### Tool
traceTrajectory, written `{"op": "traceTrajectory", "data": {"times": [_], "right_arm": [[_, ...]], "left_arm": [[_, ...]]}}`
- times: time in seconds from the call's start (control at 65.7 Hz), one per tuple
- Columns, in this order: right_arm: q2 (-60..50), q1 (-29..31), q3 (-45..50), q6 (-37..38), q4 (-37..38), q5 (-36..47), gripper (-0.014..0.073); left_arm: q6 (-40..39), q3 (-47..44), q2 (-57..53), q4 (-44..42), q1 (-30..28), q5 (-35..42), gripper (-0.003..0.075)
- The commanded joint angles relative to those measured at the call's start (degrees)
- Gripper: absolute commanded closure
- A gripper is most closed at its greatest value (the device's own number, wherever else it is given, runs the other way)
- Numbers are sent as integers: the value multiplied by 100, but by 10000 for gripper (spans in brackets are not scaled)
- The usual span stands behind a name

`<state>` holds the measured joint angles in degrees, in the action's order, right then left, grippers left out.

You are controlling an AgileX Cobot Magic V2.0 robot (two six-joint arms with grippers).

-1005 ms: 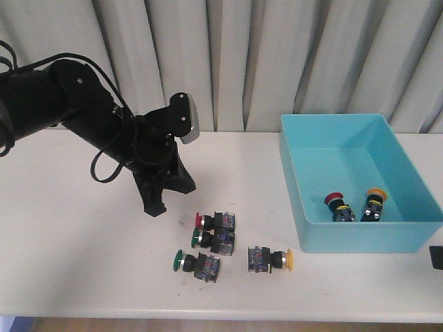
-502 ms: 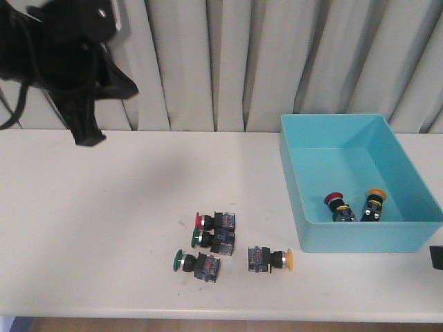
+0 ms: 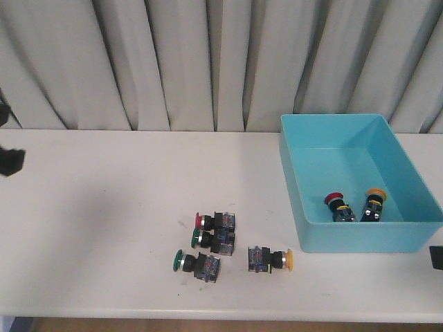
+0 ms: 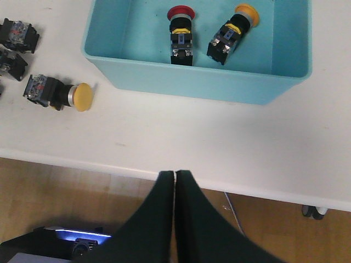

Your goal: Pick red and yellow buttons and place in box

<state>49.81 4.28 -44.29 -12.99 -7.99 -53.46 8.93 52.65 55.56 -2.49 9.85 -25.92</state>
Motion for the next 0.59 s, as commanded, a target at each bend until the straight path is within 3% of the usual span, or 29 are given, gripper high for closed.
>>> {"op": "traceTrajectory", "data": {"times": [0.0, 0.32, 0.426, 0.578], "right_arm": [[-23, 8, -156, -25, -21, 243, 601], [-23, 8, -156, -25, -21, 243, 601], [-23, 8, -156, -25, -21, 243, 601], [-23, 8, -156, -25, -21, 257, 601]], "left_arm": [[-131, -622, -867, -22, -273, 889, 727], [-855, -4409, -4287, -27, -890, 2281, 727], [-1226, -5246, -4973, -27, -890, 2669, 727], [-1732, -5694, -5580, -34, -890, 2729, 727]]}}
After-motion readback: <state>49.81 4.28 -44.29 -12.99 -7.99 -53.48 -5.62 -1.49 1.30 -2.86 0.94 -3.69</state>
